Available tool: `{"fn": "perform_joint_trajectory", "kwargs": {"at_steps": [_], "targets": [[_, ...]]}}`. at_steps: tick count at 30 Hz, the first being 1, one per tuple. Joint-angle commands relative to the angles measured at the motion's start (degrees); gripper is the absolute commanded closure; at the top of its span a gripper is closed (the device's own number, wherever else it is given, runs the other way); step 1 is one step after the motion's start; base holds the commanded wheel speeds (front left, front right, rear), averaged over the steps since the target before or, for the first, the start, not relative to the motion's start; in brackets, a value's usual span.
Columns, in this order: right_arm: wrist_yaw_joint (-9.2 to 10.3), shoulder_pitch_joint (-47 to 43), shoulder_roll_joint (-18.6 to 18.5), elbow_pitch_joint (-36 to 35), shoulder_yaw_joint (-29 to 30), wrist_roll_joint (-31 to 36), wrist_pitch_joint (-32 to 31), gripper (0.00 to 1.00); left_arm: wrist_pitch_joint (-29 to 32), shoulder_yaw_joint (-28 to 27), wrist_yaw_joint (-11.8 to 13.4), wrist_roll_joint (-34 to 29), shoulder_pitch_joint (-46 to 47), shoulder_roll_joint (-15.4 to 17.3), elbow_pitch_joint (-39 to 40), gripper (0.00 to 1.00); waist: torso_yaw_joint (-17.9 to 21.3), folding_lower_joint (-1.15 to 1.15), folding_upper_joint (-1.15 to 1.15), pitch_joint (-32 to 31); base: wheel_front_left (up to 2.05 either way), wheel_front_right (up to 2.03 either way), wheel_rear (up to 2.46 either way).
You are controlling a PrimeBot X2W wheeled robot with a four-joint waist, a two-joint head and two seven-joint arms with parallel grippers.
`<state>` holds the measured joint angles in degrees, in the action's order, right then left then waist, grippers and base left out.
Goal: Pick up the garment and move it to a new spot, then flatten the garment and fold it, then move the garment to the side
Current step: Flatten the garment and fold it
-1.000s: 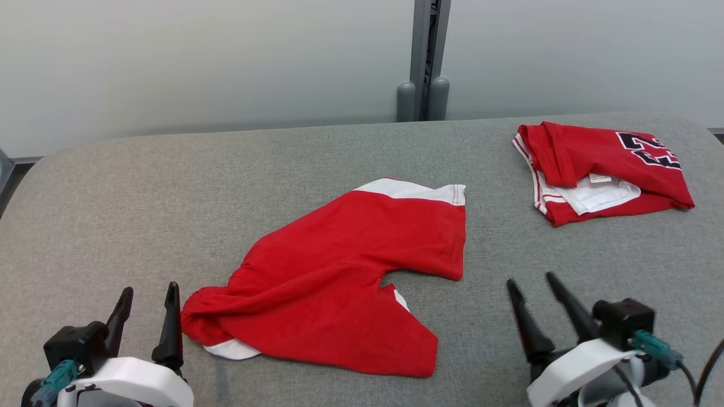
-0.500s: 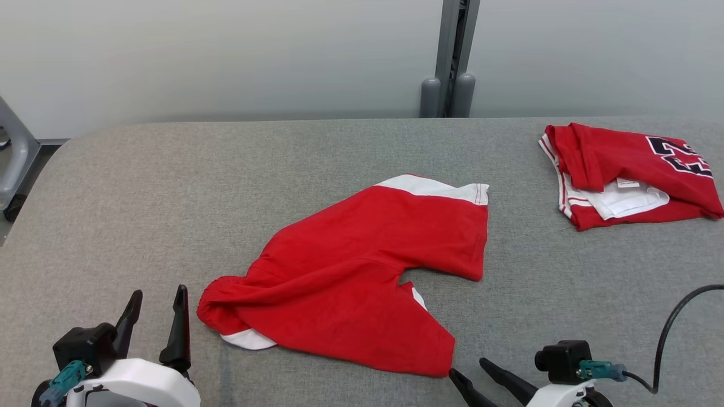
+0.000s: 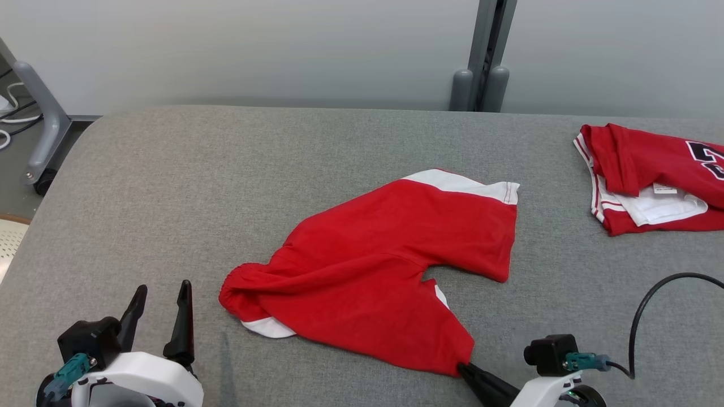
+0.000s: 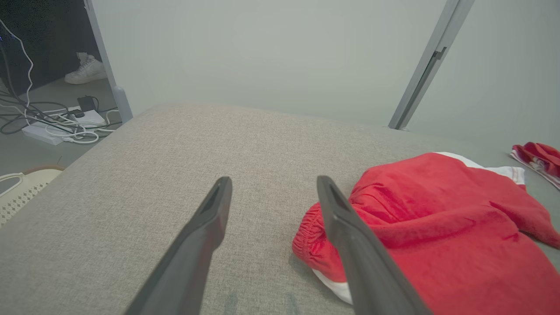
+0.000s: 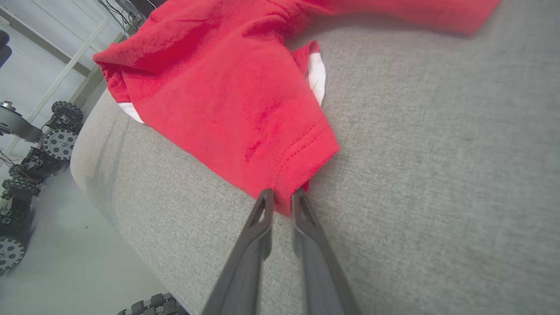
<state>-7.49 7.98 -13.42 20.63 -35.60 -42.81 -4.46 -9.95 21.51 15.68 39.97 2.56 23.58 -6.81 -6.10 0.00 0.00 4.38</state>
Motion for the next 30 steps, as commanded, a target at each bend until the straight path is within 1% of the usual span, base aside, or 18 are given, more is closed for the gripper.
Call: {"fn": "perform_joint_trajectory", "kwargs": {"at_steps": [1,7,11,15,19,23,30], "targets": [[-0.02,1.06,-0.53,0.33,-0.38,-0.51,0.78,1.00,-0.14,0.10,-0.27,0.34,0.70,0.16,-0.26,0.00,-0.37,0.00,0.00,0.07,0.00,0.00,0.00],[-0.02,2.64,-1.06,-0.45,-1.23,-1.33,3.93,1.00,-0.25,0.28,-0.40,0.42,1.11,0.10,-0.61,0.00,-1.06,0.00,0.00,-0.08,0.00,0.00,0.00],[-0.02,4.62,-1.72,-3.55,-1.94,-3.48,5.79,1.00,-0.47,0.51,-0.48,0.44,1.28,-0.03,-0.82,0.00,-1.59,0.00,0.00,-0.37,0.00,0.00,0.00],[-0.02,8.20,-3.14,-5.74,-2.26,-4.81,5.90,1.00,-0.54,0.92,-1.02,0.29,2.08,-0.22,-0.64,0.00,-2.81,0.00,0.00,0.40,0.00,0.00,0.00],[-0.02,12.32,-3.87,-6.12,-2.09,-6.14,5.49,1.00,-0.71,1.31,-1.43,0.30,2.62,-0.65,-0.83,0.00,-4.31,0.00,0.00,1.63,0.00,0.00,0.00],[-0.02,18.86,-5.28,-4.27,-1.73,-7.90,4.37,1.00,-1.05,1.85,-2.18,0.33,4.21,-1.58,-1.48,0.00,-6.83,0.00,0.00,3.97,0.00,0.00,0.00],[-0.02,30.86,-8.35,3.65,-2.85,-12.23,0.74,1.00,-1.96,2.92,-4.10,0.19,7.56,-3.42,-3.69,0.00,-11.53,0.00,0.00,8.48,0.00,0.00,0.00]]}}
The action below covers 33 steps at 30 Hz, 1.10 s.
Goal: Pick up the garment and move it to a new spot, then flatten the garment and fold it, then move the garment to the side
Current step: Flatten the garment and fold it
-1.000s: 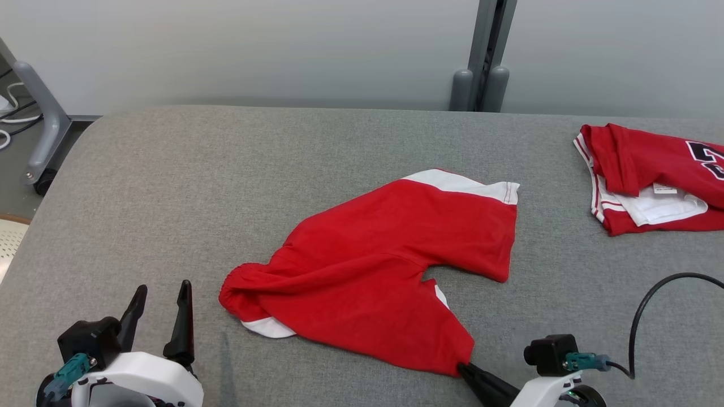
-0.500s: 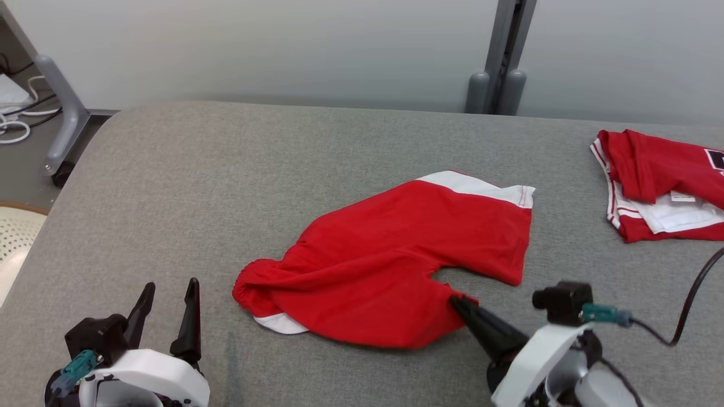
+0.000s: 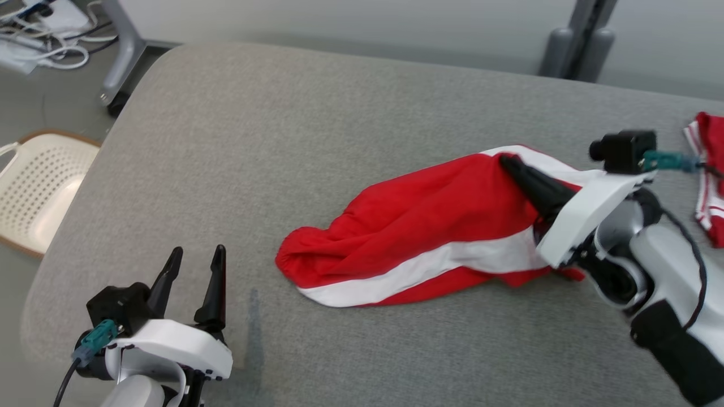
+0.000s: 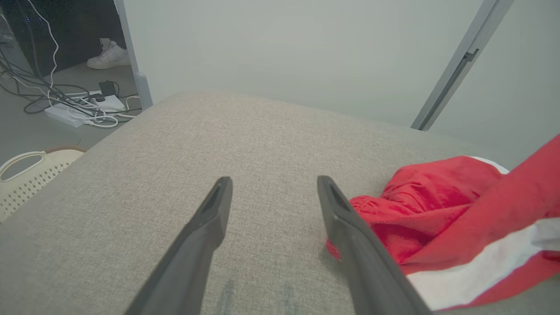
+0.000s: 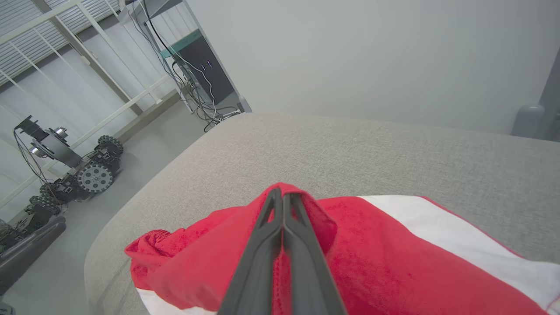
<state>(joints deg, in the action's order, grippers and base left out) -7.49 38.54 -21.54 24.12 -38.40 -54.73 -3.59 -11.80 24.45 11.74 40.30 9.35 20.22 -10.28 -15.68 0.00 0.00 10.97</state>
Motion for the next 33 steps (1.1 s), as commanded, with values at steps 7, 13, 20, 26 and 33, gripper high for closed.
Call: {"fn": "perform_joint_trajectory", "kwargs": {"at_steps": [7,13,20,26,33], "targets": [[-0.02,8.17,-2.70,11.70,-2.28,-4.07,-3.06,1.00,-1.23,0.71,-1.78,-0.37,3.42,-1.68,-2.98,0.00,-5.31,0.00,0.00,3.71,0.00,0.00,0.00],[-0.02,10.07,-1.71,18.14,-4.37,-6.93,-2.30,0.01,-1.76,0.69,-2.35,-0.27,4.04,-2.03,-5.02,0.00,-5.10,0.00,0.00,2.89,0.00,0.00,0.00],[-0.02,9.97,-1.62,19.77,-7.67,-8.56,0.95,0.00,-1.91,0.52,-2.28,-0.50,3.31,-1.24,-5.76,0.00,-1.49,0.00,0.00,-0.17,0.00,0.00,0.00],[-0.02,7.04,-3.76,16.58,-9.83,-8.48,7.65,0.00,-1.51,0.22,-1.45,-0.23,1.17,-0.01,-5.22,0.00,2.74,0.00,0.00,-3.81,0.00,0.00,0.00],[-0.02,3.70,-5.64,13.41,-9.88,-6.71,16.00,0.00,-1.70,-0.87,-0.07,0.14,-1.16,1.30,-3.60,0.00,6.59,0.00,0.00,-6.50,0.00,0.00,0.00]]}}
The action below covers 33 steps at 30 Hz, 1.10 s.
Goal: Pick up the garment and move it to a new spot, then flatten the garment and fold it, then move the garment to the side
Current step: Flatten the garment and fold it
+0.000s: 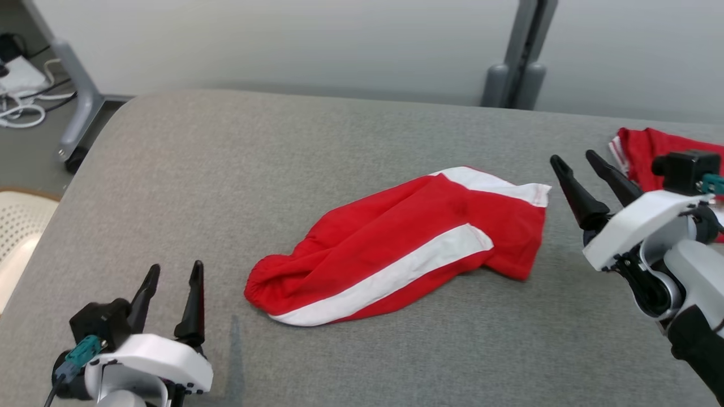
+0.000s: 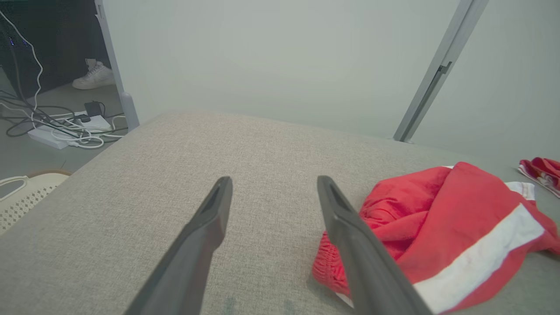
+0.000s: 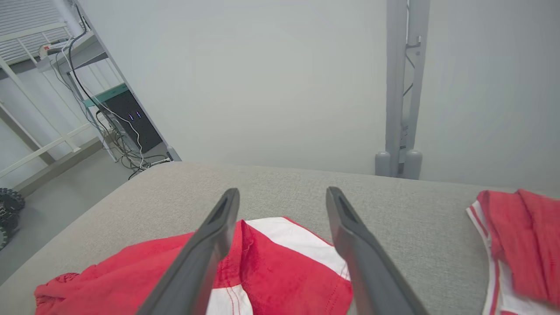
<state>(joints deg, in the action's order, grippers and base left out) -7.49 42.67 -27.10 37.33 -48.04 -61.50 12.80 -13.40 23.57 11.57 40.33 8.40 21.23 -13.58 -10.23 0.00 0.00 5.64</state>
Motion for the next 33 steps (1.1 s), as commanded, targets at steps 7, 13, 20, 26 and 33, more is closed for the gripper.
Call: {"fn": "perform_joint_trajectory", "kwargs": {"at_steps": [7,13,20,26,33], "targets": [[-0.02,-7.84,0.37,-3.86,9.92,5.84,2.44,0.00,-0.64,-1.53,1.39,0.54,-3.53,1.41,1.73,0.00,4.06,0.00,0.00,-3.43,0.00,0.00,0.00],[-0.03,-22.59,6.24,-10.96,24.67,15.52,2.34,0.00,-0.63,-1.59,1.97,0.75,-5.54,1.25,2.98,0.00,5.05,0.00,0.00,-4.71,0.00,0.00,0.00],[-0.02,-31.48,11.40,-15.72,31.20,22.81,2.35,0.00,-0.35,-1.68,2.48,0.98,-6.09,1.83,4.23,0.00,5.64,0.00,0.00,-5.07,0.00,0.00,0.00],[-0.02,-33.24,13.24,-17.98,34.11,26.59,0.65,0.00,-0.46,-1.43,2.84,1.15,-6.61,1.50,4.77,0.00,5.55,0.00,0.00,-5.34,0.00,0.00,0.00],[-0.02,-34.45,14.73,-20.40,36.03,28.84,-2.10,0.00,-0.47,-0.92,2.73,1.15,-6.13,0.92,4.57,0.00,4.75,0.00,0.00,-5.42,0.00,0.00,0.00]]}}
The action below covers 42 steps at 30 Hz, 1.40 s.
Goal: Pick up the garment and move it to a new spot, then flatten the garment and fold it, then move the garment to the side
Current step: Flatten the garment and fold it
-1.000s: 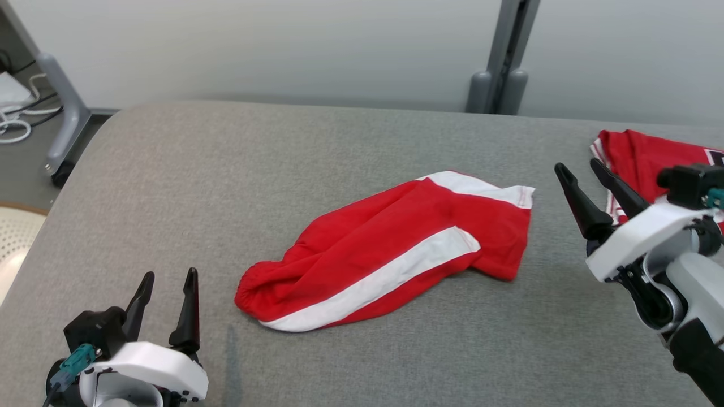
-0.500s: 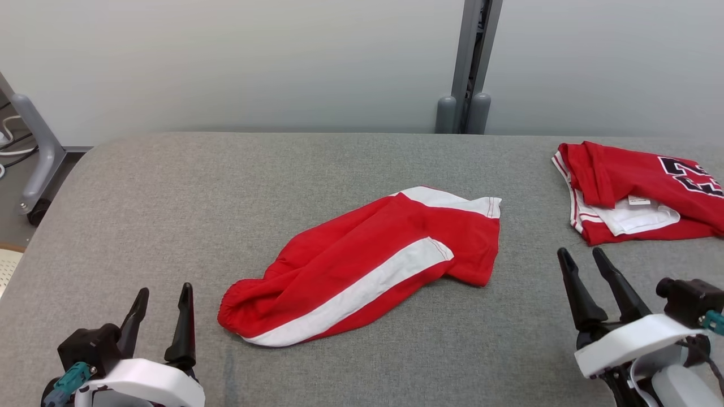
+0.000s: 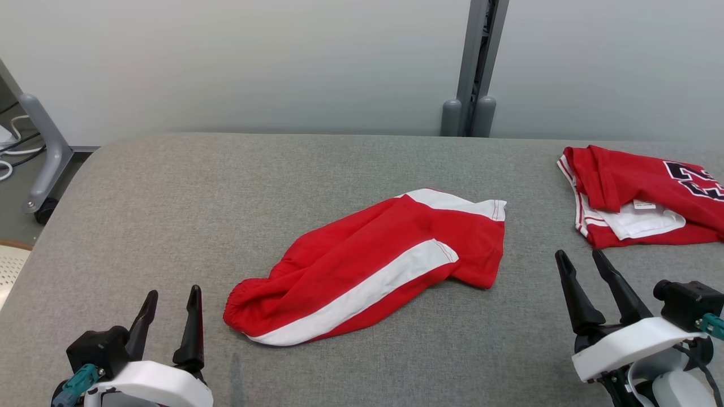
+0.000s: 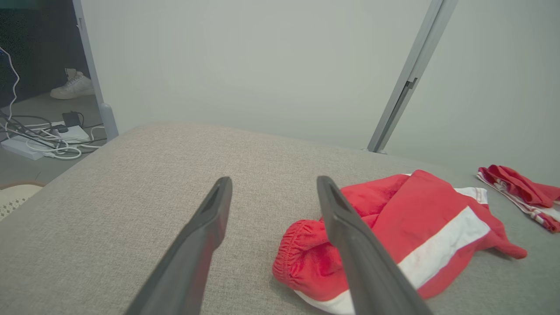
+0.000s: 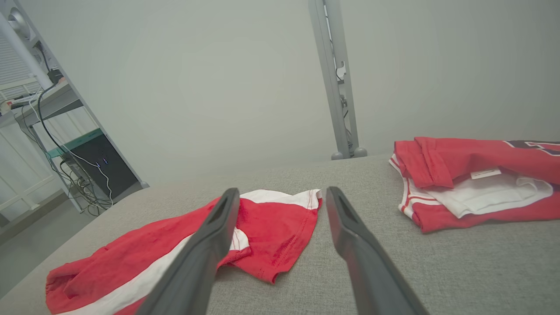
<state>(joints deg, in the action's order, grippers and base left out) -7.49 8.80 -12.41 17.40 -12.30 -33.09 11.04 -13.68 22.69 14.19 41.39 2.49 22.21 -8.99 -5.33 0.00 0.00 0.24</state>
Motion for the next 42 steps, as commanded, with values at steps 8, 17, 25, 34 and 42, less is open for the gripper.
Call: {"fn": "perform_joint_trajectory", "kwargs": {"at_steps": [8,17,25,34,42], "targets": [[-0.02,-1.64,0.88,-1.84,1.71,1.66,-2.10,0.00,0.16,0.32,0.14,0.31,0.06,0.03,-0.51,0.00,-0.67,0.00,0.00,-0.30,0.00,0.00,0.00],[-0.02,-1.90,1.44,-2.32,1.91,2.31,-2.77,0.00,0.36,0.55,0.37,0.29,0.43,0.21,-0.28,0.00,-0.88,0.00,0.00,-0.12,0.00,0.00,0.00],[-0.02,-0.49,1.53,-2.12,1.39,3.15,-3.43,0.00,0.39,0.81,0.21,0.59,0.17,0.08,-0.44,0.00,-1.07,0.00,0.00,0.13,0.00,0.00,0.00],[-0.03,5.92,0.81,2.80,-2.99,1.02,-6.13,0.00,0.82,2.06,-1.03,0.62,2.17,-0.61,-1.31,0.00,-2.07,0.00,0.00,2.26,0.00,0.00,0.00],[-0.03,13.49,-0.63,12.92,-10.01,-3.99,-9.27,0.00,0.60,2.62,-2.00,0.48,4.15,-1.24,-2.49,0.00,-5.29,0.00,0.00,3.84,0.00,0.00,0.00]]}}
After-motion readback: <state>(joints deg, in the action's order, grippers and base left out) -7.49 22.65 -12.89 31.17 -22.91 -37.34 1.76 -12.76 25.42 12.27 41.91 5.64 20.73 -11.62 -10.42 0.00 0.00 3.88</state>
